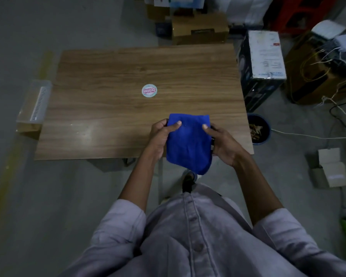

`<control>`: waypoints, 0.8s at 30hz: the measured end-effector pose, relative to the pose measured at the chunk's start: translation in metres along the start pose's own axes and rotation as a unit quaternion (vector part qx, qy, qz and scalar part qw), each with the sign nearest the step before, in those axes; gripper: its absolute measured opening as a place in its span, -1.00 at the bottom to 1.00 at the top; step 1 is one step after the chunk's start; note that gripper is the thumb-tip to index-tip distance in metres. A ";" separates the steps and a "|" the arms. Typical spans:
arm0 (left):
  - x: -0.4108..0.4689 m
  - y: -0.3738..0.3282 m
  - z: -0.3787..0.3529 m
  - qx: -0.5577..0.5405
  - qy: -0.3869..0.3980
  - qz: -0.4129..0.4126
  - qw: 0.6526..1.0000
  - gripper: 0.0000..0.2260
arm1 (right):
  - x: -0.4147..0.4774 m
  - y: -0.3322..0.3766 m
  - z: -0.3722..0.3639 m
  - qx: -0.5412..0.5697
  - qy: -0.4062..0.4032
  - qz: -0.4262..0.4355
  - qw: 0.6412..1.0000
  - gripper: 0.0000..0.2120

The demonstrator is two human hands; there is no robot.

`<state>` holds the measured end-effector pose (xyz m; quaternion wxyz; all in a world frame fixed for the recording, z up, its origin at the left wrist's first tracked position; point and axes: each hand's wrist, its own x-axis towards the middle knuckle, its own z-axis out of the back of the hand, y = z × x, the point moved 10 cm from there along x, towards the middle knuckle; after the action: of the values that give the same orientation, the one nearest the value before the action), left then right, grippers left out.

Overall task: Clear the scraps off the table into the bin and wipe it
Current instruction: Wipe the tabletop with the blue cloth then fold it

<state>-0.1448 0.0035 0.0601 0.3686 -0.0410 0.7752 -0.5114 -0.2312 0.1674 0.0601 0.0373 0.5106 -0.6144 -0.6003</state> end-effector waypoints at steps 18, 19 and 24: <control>-0.019 0.006 -0.033 -0.044 0.191 0.071 0.978 -0.53 | 0.007 0.020 -0.020 0.209 -0.030 0.007 0.977 -0.59; -0.020 0.006 -0.036 -0.040 0.197 0.069 0.977 -0.52 | 0.006 0.021 -0.021 0.214 -0.031 0.007 0.976 -0.58; -0.022 0.013 -0.040 -0.028 0.178 0.070 0.981 -0.52 | 0.004 0.015 -0.021 0.232 -0.035 0.005 0.972 -0.49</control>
<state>-0.1498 0.0497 0.0697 0.2584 0.0942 0.8434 -0.4616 -0.2284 0.1466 0.0755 -0.1011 0.4809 -0.7402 -0.4590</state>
